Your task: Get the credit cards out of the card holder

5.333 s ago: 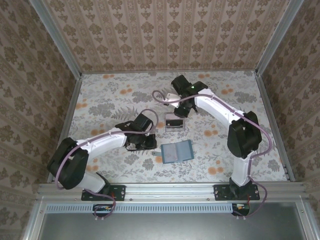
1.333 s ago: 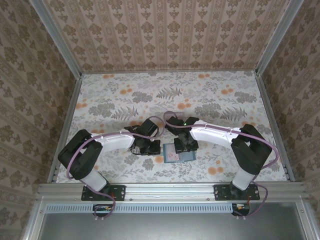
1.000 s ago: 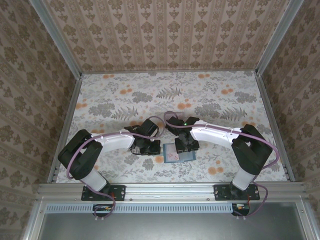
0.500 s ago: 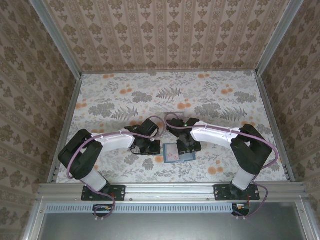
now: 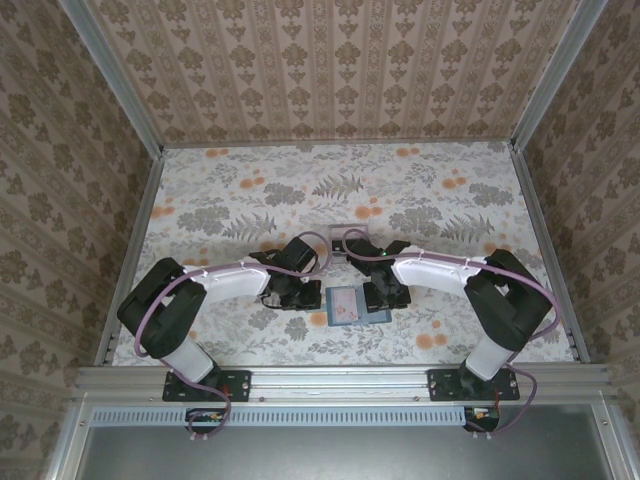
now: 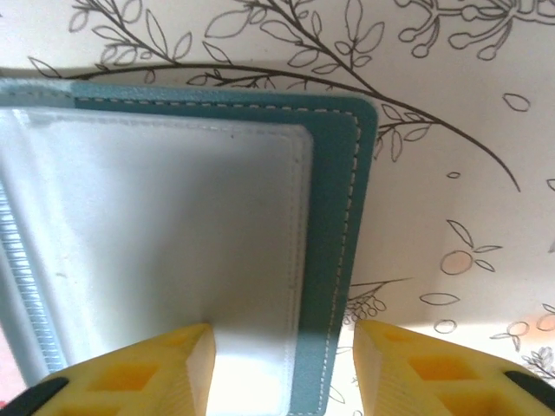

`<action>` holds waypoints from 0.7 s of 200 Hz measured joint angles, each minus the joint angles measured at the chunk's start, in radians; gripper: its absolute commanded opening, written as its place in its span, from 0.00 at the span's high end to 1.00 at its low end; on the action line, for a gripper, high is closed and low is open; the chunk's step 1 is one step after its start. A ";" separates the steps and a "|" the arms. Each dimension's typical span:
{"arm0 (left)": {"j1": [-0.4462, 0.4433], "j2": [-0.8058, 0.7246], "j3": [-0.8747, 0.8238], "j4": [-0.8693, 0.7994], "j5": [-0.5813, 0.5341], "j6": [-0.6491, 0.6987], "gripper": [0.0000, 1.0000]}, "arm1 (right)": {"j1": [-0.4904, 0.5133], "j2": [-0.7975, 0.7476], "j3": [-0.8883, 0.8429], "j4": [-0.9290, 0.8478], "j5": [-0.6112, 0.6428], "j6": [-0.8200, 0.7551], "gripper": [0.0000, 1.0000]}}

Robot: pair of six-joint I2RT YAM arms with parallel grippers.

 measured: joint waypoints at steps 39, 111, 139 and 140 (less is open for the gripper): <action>0.000 0.000 0.013 -0.030 -0.008 0.004 0.94 | -0.011 -0.019 -0.021 0.027 -0.036 0.000 0.67; -0.025 0.000 0.115 -0.103 -0.027 0.011 0.93 | -0.011 -0.036 -0.024 0.048 -0.063 0.001 0.62; -0.053 0.002 0.154 -0.103 -0.026 0.011 0.94 | -0.011 -0.056 -0.023 0.030 -0.058 0.000 0.60; -0.055 0.002 0.155 -0.102 -0.026 0.011 0.94 | -0.011 -0.058 -0.023 0.029 -0.058 0.000 0.60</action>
